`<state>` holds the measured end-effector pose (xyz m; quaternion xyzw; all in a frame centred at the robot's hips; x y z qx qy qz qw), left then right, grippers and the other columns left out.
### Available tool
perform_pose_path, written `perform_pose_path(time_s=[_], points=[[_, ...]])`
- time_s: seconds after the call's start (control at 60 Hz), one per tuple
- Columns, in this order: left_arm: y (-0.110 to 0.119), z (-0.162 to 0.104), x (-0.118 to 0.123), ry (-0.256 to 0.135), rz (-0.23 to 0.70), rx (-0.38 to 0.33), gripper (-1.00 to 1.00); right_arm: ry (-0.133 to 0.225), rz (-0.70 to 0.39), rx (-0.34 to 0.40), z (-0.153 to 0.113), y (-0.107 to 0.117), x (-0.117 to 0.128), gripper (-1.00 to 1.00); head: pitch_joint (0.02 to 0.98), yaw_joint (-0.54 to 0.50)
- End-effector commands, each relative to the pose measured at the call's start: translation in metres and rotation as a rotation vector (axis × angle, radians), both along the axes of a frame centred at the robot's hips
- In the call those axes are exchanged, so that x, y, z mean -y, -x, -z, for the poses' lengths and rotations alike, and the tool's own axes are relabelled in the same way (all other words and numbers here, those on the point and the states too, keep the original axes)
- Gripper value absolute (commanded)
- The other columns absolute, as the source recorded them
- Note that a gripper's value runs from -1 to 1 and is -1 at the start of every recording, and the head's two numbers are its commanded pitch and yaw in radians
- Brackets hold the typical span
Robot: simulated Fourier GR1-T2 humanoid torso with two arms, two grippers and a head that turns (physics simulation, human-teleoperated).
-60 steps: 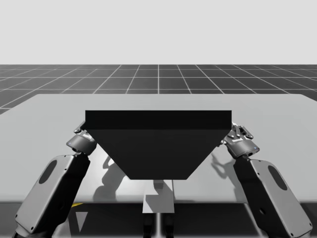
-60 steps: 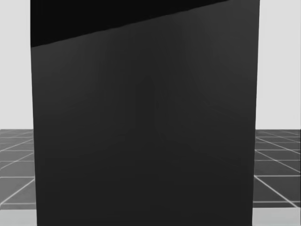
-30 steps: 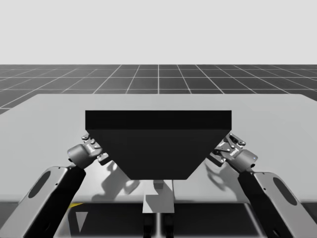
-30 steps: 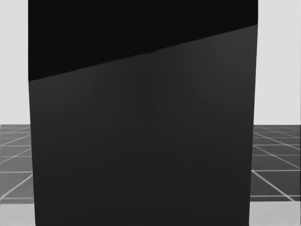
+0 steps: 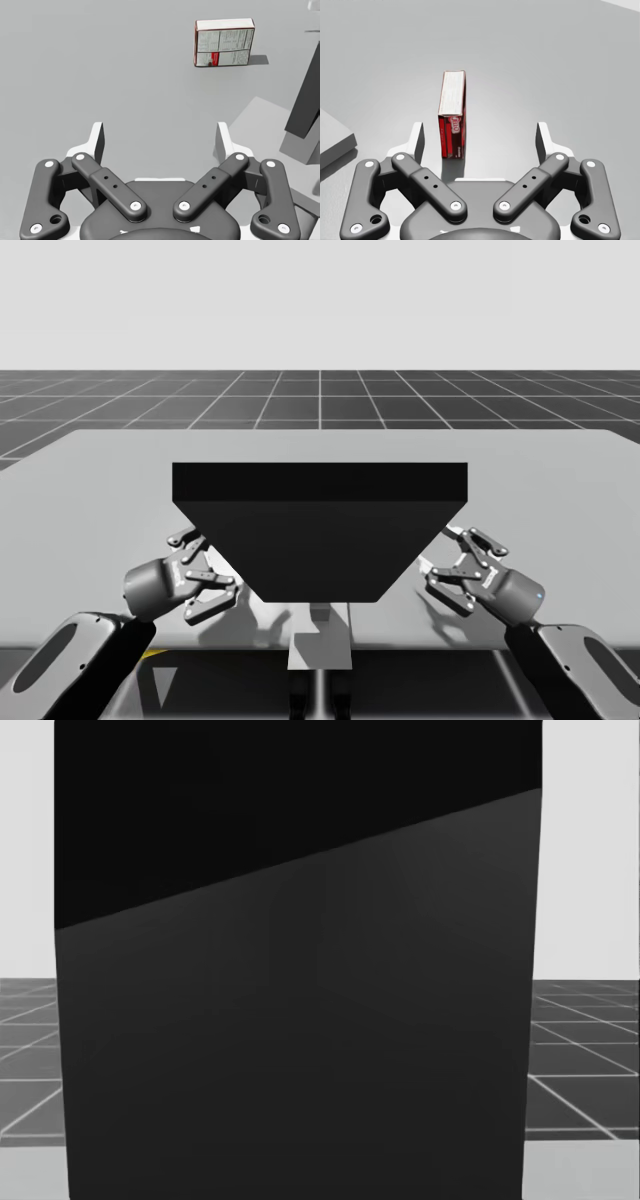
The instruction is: Reach around the screen and pick up the object behind it.
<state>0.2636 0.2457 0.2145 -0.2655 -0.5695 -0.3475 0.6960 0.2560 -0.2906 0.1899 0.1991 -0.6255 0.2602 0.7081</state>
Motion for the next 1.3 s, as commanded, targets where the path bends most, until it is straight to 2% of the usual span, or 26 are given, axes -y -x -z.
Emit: perform_pose_path(time_s=[0.017,0.067,0.15,0.25,0.317,0.35,0.65,1.0,1.067,1.083,1.1,1.117,1.133,1.15,1.2,1.3], points=[[0.006,0.003,0.006,-0.021,0.030,0.007,-1.00,-0.024,-0.009,0.012,0.005,-0.006,-0.006,-1.00,0.104,-0.03],[0.005,0.005,0.008,-0.024,0.035,0.006,-1.00,-0.039,-0.015,0.017,0.009,-0.014,-0.011,-1.00,0.106,-0.03],[0.004,0.007,0.011,-0.028,0.041,0.006,-1.00,-0.042,-0.017,0.026,0.016,-0.024,-0.018,-1.00,0.110,-0.03],[0.004,0.009,0.014,-0.033,0.047,0.011,-1.00,-0.031,-0.020,0.021,0.027,-0.034,-0.025,-1.00,0.114,-0.03],[0.004,0.011,0.016,-0.036,0.050,0.017,-1.00,-0.054,-0.039,0.022,0.035,-0.040,-0.030,-1.00,0.116,-0.03],[0.004,0.012,0.017,-0.040,0.052,0.022,-1.00,-0.054,-0.041,0.028,0.039,-0.042,-0.033,-1.00,0.118,-0.03],[0.004,0.014,0.023,-0.056,0.070,0.033,-1.00,0.015,-0.099,-0.010,0.064,-0.065,-0.069,-1.00,0.128,-0.03],[0.005,0.016,0.024,-0.061,0.074,0.035,-1.00,0.032,-0.101,-0.075,0.087,-0.088,-0.089,-1.00,0.135,-0.03],[0.005,0.016,0.024,-0.061,0.074,0.037,-1.00,0.053,-0.078,-0.065,0.092,-0.090,-0.089,-1.00,0.133,-0.03],[0.005,0.016,0.024,-0.061,0.075,0.038,-1.00,0.060,-0.056,-0.048,0.093,-0.091,-0.088,-0.92,0.133,-0.03],[0.005,0.015,0.024,-0.061,0.075,0.038,-1.00,0.055,-0.005,-0.018,0.095,-0.090,-0.087,0.38,0.133,-0.03],[0.005,0.015,0.024,-0.061,0.074,0.039,-1.00,0.052,-0.004,-0.022,0.095,-0.090,-0.087,0.74,0.133,-0.03],[0.005,0.015,0.024,-0.062,0.074,0.039,-1.00,0.048,-0.011,-0.034,0.095,-0.090,-0.086,0.97,0.133,-0.03],[0.005,0.015,0.024,-0.063,0.071,0.040,-1.00,0.034,-0.022,-0.048,0.094,-0.089,-0.085,1.00,0.133,-0.03],[0.005,0.015,0.024,-0.063,0.071,0.040,-1.00,0.037,-0.011,-0.036,0.093,-0.089,-0.083,1.00,0.133,-0.03],[0.005,0.016,0.023,-0.064,0.069,0.041,-1.00,0.017,0.014,-0.035,0.086,-0.088,-0.077,1.00,0.132,-0.03]])
